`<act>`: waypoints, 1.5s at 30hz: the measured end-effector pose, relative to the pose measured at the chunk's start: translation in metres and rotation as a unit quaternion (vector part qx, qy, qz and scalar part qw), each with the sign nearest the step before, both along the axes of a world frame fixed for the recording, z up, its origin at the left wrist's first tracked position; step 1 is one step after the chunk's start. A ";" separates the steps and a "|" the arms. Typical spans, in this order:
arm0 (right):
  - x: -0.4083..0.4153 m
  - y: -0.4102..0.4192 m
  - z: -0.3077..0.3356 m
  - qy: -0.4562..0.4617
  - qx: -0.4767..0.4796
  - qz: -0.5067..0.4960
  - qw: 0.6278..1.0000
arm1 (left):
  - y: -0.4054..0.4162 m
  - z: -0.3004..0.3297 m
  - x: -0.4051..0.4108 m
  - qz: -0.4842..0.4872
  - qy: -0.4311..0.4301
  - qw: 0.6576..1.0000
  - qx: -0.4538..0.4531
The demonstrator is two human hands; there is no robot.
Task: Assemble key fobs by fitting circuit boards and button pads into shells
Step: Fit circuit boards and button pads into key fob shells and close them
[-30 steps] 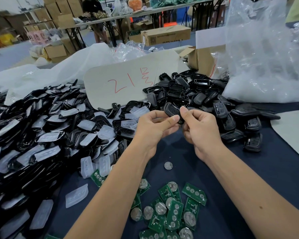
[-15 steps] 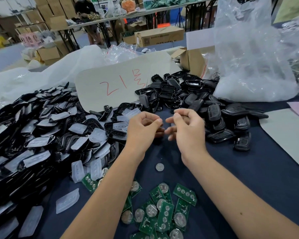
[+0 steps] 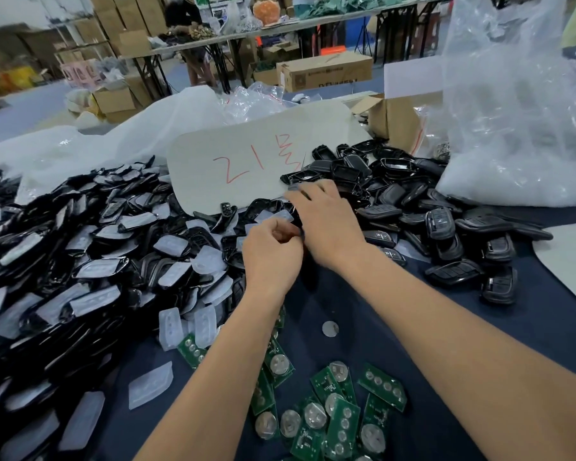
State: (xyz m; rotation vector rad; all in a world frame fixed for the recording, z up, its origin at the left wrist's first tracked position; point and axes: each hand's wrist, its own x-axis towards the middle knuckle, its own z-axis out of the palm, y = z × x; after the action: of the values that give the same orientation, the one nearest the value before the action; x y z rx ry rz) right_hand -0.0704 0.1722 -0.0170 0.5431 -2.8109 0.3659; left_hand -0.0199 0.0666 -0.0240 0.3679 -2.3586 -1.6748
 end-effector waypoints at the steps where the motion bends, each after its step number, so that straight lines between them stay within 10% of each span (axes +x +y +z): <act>1: -0.007 -0.002 -0.001 -0.027 0.035 0.003 0.999 | -0.003 0.000 -0.001 0.015 0.001 1.000 -0.005; 16: -0.009 0.009 0.006 0.086 0.004 -0.103 0.991 | -0.041 0.009 -0.012 0.079 0.002 0.997 0.006; 25: 0.006 0.033 0.036 -0.123 -0.047 -0.064 0.989 | -0.058 0.029 -0.004 -0.070 -0.039 0.992 0.101; 35: 0.041 -0.001 0.039 -0.209 -0.496 0.006 0.843 | -0.074 0.044 0.009 -0.227 -0.007 0.968 0.109; 40: 0.061 0.004 0.018 -0.215 -0.234 0.092 0.944 | -0.085 0.044 0.004 -0.134 -0.024 0.983 0.120; 45: 0.080 0.004 0.001 -0.235 -0.178 0.169 0.941 | -0.077 0.040 0.003 -0.147 -0.013 0.982 0.114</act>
State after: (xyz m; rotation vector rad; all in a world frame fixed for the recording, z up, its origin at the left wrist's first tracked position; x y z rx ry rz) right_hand 0.0091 0.1764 -0.0156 0.9608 -2.9610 1.1893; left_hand -0.0165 -0.0103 0.0157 0.0793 -2.3360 -2.0932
